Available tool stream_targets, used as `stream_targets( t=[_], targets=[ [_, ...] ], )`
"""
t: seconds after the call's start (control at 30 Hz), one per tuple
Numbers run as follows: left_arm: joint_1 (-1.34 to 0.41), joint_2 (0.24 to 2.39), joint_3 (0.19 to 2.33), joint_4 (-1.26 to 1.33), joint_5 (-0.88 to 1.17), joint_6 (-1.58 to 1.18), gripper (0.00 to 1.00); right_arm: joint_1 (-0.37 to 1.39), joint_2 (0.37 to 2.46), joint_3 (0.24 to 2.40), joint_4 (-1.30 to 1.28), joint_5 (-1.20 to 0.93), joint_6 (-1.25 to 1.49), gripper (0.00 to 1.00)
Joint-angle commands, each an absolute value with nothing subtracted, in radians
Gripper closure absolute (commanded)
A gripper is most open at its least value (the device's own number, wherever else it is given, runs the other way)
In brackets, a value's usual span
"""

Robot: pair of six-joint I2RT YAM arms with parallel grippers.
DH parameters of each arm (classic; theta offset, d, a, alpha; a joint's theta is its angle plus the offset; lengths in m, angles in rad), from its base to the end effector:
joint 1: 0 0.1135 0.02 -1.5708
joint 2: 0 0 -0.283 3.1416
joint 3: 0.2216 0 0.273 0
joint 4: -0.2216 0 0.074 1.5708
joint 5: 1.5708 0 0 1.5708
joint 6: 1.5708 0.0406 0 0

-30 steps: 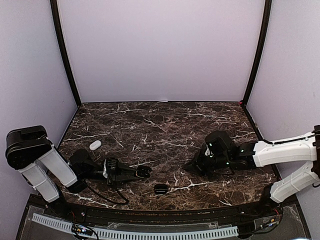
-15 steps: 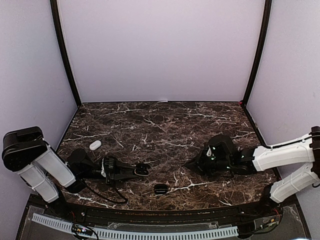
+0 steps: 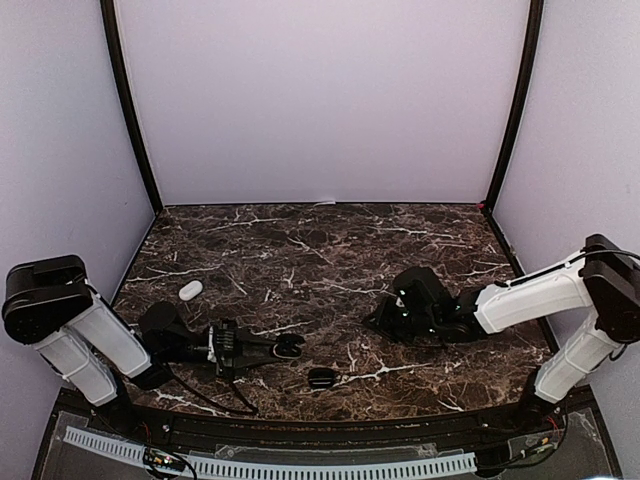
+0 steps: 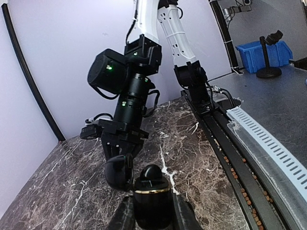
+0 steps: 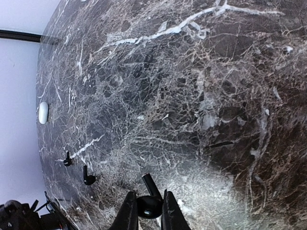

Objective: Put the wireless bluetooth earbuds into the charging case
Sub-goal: Place the right earbud at the center of the board.

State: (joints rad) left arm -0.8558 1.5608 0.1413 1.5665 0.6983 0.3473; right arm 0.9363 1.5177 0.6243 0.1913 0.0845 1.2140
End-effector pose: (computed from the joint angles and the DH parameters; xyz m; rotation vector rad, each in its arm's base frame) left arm 0.1249 -0.1837 0.1576 1.2834 0.8225 -0.9043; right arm 0.1842 0.2444 0.1523 0.3928 2.4580 0.9655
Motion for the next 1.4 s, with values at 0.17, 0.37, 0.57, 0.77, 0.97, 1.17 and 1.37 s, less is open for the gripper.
stream_targets(
  t=[0.17, 0.37, 0.57, 0.77, 0.97, 1.17, 1.37],
  targets=[
    [-0.946, 1.536, 0.109, 1.520, 0.628, 0.583, 0.90, 0.929, 1.542, 0.676, 0.105, 0.074, 1.280, 1.00],
    [-0.977, 1.575, 0.081, 1.582, 0.722, 0.712, 0.90, 0.930, 1.539, 0.680, 0.078, 0.063, 1.304, 1.00],
    [-0.977, 1.685, 0.051, 1.827, 0.566, 0.635, 0.91, 0.930, 1.555, 0.641, 0.196, 0.150, 1.150, 1.00],
    [-0.976, 1.672, 0.056, 1.820, 0.403, 0.571, 0.91, 0.929, 1.577, 0.528, 0.399, 0.305, 0.806, 1.00],
    [-0.976, 1.637, 0.083, 1.716, 0.332, 0.551, 0.92, 0.936, 1.636, 0.462, 0.529, 0.407, 0.550, 1.00],
    [-0.938, 1.581, 0.115, 1.578, 0.325, 0.455, 0.97, 0.954, 1.690, 0.474, 0.542, 0.533, 0.439, 0.85],
    [-0.855, 1.490, 0.181, 1.371, 0.404, 0.280, 0.94, 0.981, 1.683, 0.488, 0.537, 0.584, 0.357, 0.69]
  ],
)
